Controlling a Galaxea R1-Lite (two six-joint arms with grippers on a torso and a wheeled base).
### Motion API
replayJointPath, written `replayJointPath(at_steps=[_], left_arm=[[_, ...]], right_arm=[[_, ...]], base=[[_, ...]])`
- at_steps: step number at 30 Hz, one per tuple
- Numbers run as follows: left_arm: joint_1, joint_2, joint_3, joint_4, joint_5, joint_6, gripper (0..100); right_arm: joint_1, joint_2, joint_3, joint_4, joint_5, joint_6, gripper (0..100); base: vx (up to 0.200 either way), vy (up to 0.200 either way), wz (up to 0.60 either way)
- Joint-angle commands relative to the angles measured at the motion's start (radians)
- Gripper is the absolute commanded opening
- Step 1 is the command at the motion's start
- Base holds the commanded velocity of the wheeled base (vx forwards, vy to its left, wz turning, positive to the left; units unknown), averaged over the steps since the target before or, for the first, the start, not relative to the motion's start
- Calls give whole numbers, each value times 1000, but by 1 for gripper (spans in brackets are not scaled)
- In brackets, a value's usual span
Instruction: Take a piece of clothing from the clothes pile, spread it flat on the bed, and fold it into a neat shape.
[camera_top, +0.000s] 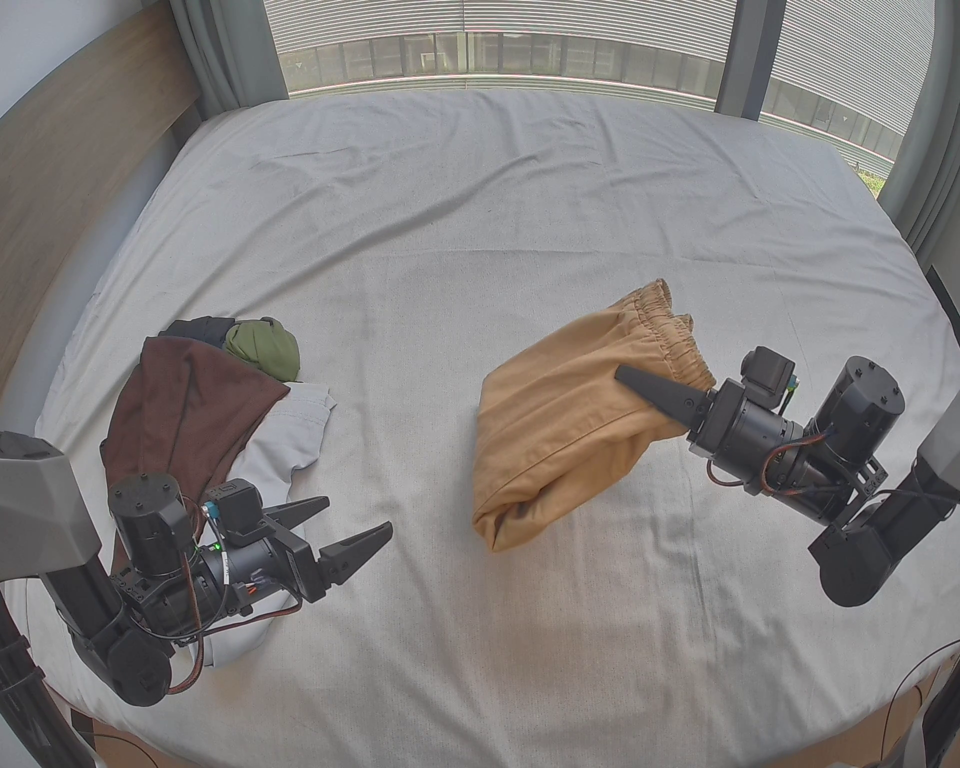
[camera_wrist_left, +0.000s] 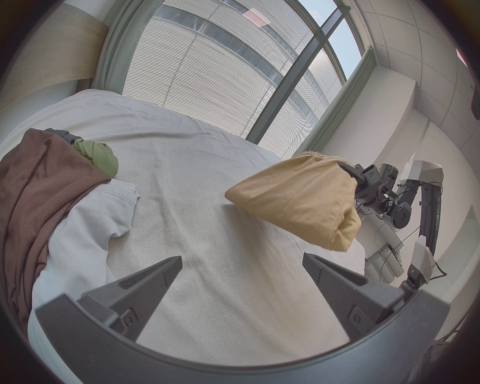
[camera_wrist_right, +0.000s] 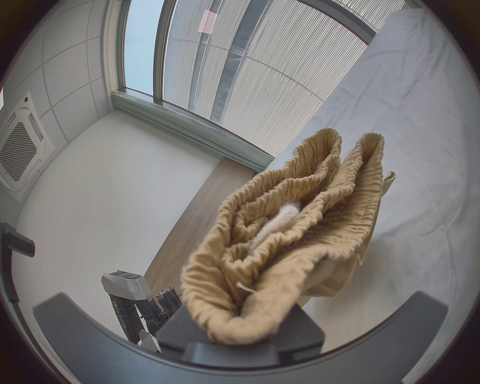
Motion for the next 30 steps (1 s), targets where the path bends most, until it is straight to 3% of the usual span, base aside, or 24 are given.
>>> replayJointPath(at_steps=[1,30], left_arm=[[0,2,0,1,0,0,100],[-2,5,2,1,-1,-8,100]], right_arm=[[1,3,-49,3,2,2,0],[1,131,-479,256,5,3,0]], base=[[0,0,0],[0,0,0]])
